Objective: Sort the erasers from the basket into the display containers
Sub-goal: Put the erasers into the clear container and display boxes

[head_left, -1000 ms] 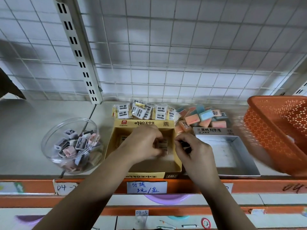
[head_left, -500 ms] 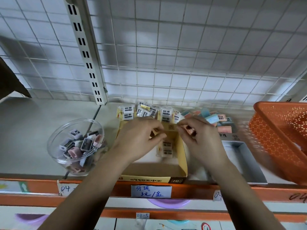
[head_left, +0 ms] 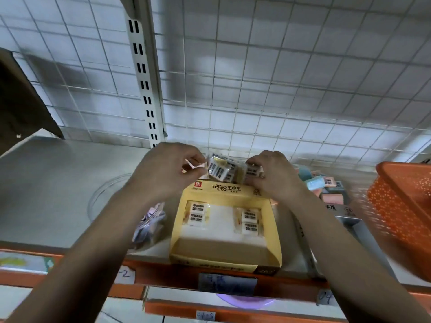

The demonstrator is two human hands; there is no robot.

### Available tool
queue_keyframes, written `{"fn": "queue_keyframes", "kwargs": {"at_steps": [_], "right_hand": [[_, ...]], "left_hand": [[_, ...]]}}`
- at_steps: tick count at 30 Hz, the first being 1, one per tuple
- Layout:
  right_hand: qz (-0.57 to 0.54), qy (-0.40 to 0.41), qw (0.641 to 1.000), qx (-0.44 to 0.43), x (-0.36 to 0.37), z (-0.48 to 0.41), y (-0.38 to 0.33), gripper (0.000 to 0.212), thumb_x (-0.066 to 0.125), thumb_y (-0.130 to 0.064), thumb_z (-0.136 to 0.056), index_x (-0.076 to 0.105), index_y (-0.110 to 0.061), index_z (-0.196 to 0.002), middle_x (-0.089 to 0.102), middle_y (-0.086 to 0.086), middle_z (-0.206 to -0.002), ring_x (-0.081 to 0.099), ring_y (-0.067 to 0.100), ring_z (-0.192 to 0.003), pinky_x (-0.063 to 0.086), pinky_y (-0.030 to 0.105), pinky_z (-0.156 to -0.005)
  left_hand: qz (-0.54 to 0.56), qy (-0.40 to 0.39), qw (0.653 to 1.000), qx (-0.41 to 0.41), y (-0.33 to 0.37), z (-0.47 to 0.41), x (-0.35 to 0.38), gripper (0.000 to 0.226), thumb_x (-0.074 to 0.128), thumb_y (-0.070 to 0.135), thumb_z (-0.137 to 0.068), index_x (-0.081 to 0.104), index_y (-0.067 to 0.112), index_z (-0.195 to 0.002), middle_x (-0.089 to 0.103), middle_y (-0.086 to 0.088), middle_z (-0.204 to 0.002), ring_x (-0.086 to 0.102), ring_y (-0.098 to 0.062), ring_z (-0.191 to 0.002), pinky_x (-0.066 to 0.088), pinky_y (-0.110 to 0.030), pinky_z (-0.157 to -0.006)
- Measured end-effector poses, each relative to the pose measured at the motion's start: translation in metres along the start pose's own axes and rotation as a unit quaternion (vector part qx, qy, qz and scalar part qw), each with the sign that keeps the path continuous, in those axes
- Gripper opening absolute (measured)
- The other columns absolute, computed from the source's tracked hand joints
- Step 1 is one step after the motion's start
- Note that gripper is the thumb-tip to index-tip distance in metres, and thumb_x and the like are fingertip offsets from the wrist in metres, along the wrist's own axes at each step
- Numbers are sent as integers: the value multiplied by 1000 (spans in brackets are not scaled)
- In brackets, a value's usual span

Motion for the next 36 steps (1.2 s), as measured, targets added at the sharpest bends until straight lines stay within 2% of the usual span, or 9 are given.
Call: {"fn": "queue_keyframes", "kwargs": {"at_steps": [9, 13, 18, 20, 24, 28, 31, 33, 36], "right_hand": [[-114, 22, 993, 0, -12, 10, -2, 33, 80, -18, -76, 68, -12, -106, 57, -2, -97, 54, 14, -91, 33, 18, -69], [-173, 75, 982, 15, -26, 23, 0, 26, 80, -18, -78, 67, -17, -100, 58, -14, -84, 53, -3, -76, 34, 2, -64], [-275, 106, 955, 32, -26, 44, 3, 23, 81, -19, -78, 65, -19, -94, 61, -13, -74, 54, -5, -69, 39, 10, -61], [-315, 103, 943, 31, -20, 49, 4, 21, 79, -20, -79, 64, -21, -93, 61, -9, -72, 55, -1, -67, 42, 18, -63], [-404, 80, 911, 20, -8, 60, -3, 19, 75, -22, -81, 62, -24, -94, 69, 6, -84, 63, 30, -79, 50, 48, -68], [-525, 64, 848, 29, -5, 71, -11, 24, 67, 2, -84, 56, -6, -103, 67, 23, -87, 66, 26, -73, 55, 30, -57], [-579, 49, 813, 30, -6, 81, -20, 34, 67, 6, -82, 53, -10, -108, 66, 22, -83, 66, 23, -69, 56, 30, -56], [-592, 34, 804, 35, -2, 85, -25, 42, 68, 10, -80, 53, -15, -110, 66, 14, -85, 64, 23, -71, 57, 32, -58], [-582, 23, 812, 39, 4, 90, -33, 46, 65, 13, -83, 57, -24, -109, 60, 17, -92, 60, 25, -72, 56, 31, -62]], "left_hand": [[-151, -178, 972, -1, -38, -56, 32, 50, 72, 39, -84, 61, 16, -127, 64, -1, -124, 60, -17, -109, 46, -29, -89], [-163, -186, 969, 11, -36, -63, 38, 51, 78, 38, -79, 64, 16, -122, 64, -1, -119, 58, -17, -108, 46, -30, -88], [-166, -191, 967, 20, -35, -68, 42, 48, 81, 37, -75, 65, 15, -114, 58, 3, -102, 54, -15, -96, 40, -28, -77], [-157, -186, 970, 24, -35, -68, 42, 44, 82, 35, -74, 63, 15, -108, 55, 4, -97, 50, -13, -90, 35, -27, -72], [-129, -183, 974, 39, -29, -63, 36, 35, 80, 31, -77, 60, 17, -102, 54, 5, -97, 51, -15, -95, 34, -27, -72], [-87, -144, 984, 56, -15, -46, 10, 28, 78, 32, -80, 55, 23, -95, 58, 7, -91, 56, -16, -92, 37, -28, -69], [7, -74, 996, 43, 0, -24, -10, 27, 78, 31, -79, 52, 27, -87, 56, 15, -75, 52, 2, -72, 35, -13, -59], [62, -34, 997, 33, 7, -7, -14, 27, 79, 29, -78, 52, 29, -83, 54, 19, -67, 49, 5, -62, 33, -9, -55], [70, 3, 997, 11, 9, 12, -4, 27, 80, 30, -77, 57, 27, -90, 62, 19, -82, 58, 3, -77, 39, -9, -63]]}}
Point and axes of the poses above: each hand's wrist, its own z-axis away from the middle knuckle, its own x-axis out of the palm, y = z × x, the point moved 8 cm from there along -z, towards the middle knuckle
